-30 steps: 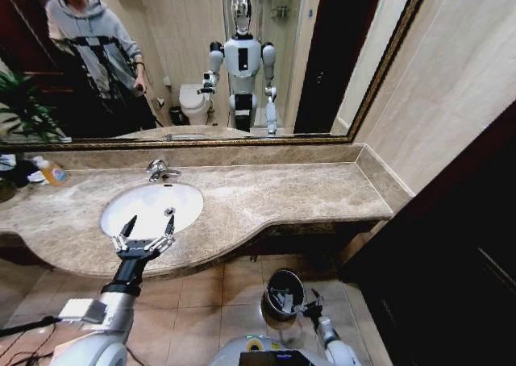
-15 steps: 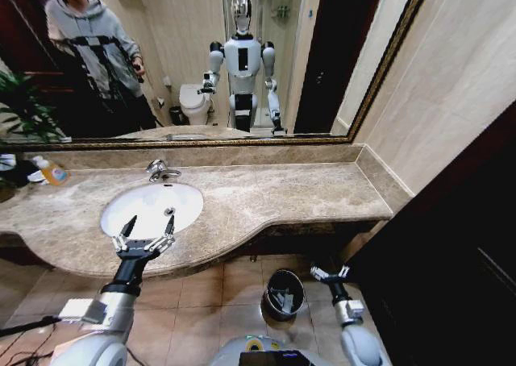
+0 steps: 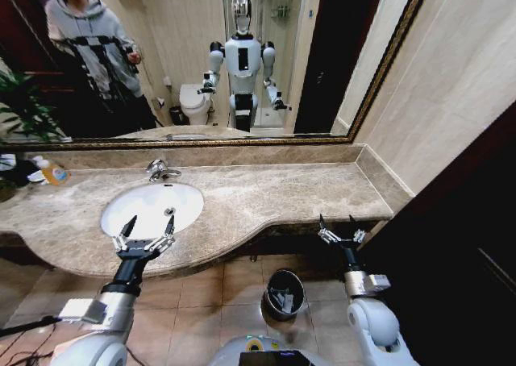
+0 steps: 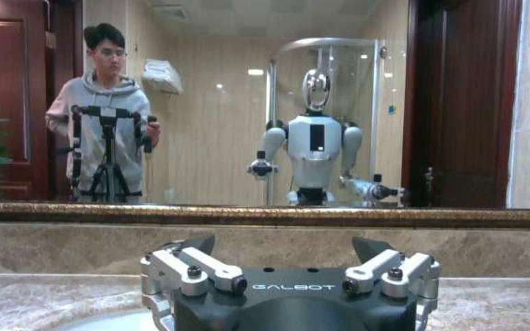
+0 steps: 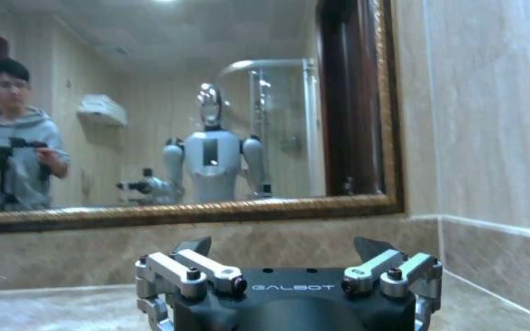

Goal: Pick up the trash from the sink and place it in the trash bin.

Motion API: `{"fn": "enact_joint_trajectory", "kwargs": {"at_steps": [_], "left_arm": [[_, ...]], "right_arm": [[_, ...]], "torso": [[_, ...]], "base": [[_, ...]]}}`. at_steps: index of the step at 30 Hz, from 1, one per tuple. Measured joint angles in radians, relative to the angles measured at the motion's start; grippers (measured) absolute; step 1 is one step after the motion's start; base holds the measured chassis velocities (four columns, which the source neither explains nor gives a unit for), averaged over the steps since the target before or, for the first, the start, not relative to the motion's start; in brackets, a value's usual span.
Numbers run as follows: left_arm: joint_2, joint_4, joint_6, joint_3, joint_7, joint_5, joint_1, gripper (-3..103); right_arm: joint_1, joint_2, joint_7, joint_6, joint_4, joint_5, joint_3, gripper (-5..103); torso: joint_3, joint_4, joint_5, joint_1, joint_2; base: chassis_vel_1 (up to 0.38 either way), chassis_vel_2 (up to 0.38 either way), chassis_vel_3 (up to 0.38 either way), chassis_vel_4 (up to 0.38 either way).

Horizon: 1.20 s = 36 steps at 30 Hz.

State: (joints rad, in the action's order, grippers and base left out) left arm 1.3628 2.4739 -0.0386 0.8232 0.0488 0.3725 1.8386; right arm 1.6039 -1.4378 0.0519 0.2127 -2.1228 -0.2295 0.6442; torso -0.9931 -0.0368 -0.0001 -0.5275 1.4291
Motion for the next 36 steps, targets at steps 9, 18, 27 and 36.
{"fn": "enact_joint_trajectory", "kwargs": {"at_steps": [9,18,27,36], "left_arm": [[0.000,0.000,0.000,0.000,0.000,0.000,0.000,100],[0.000,0.000,0.000,0.000,0.000,0.000,0.000,100],[0.000,0.000,0.000,0.000,0.000,0.000,0.000,100],[0.000,0.000,0.000,0.000,0.000,0.000,0.000,100]], "right_arm": [[-0.021,0.003,0.013,-0.024,-0.014,0.050,-0.010,100],[0.015,-0.009,0.027,-0.052,-0.077,0.080,-0.033,100],[0.029,-0.015,0.009,-0.070,-0.093,0.110,-0.044,100],[0.030,-0.014,0.008,-0.068,-0.093,0.114,-0.045,100]], "torso": [[0.000,-0.0001,0.0001,0.000,0.000],[0.000,0.0000,0.0000,0.000,0.000],[0.000,0.0000,0.0000,0.000,0.000],[0.000,0.0000,0.0000,0.000,0.000]], "base": [[0.000,0.000,0.000,0.000],[0.000,0.000,0.000,0.000],[0.000,0.000,0.000,0.000],[0.000,0.000,0.000,0.000]]}}
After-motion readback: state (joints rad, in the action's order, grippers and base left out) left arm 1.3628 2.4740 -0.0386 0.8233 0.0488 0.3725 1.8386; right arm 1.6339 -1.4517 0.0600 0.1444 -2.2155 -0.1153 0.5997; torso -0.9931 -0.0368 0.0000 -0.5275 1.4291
